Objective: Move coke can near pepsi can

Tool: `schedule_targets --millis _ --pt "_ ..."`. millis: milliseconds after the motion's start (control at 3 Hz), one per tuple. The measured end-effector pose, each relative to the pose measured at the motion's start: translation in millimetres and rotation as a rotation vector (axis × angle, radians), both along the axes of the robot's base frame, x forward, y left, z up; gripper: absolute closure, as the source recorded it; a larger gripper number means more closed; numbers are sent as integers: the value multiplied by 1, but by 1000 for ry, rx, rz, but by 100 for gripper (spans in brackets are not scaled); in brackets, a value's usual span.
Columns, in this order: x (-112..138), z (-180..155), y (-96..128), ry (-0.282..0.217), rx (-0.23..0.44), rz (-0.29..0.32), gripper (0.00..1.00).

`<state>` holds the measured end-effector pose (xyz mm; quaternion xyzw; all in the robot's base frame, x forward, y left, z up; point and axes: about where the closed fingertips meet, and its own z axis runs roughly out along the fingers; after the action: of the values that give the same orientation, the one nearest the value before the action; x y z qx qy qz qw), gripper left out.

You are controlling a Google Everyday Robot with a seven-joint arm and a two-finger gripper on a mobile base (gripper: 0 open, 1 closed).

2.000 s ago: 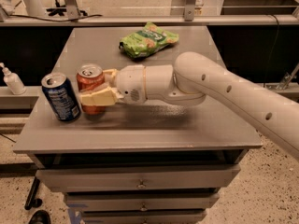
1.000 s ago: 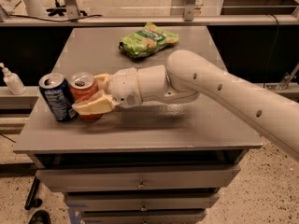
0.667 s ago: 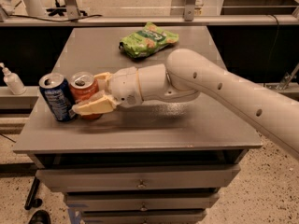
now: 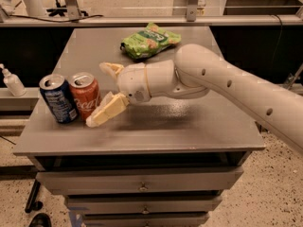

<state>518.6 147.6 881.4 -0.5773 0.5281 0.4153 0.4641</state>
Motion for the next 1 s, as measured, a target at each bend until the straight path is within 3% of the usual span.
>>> schedule_targets --millis 333,667,1000 --pt "19 13 -23 -1 -15 -36 0" --pt "43 42 -63 -23 -21 -77 0" --pt "65 78 -107 -78 -19 -129 0"
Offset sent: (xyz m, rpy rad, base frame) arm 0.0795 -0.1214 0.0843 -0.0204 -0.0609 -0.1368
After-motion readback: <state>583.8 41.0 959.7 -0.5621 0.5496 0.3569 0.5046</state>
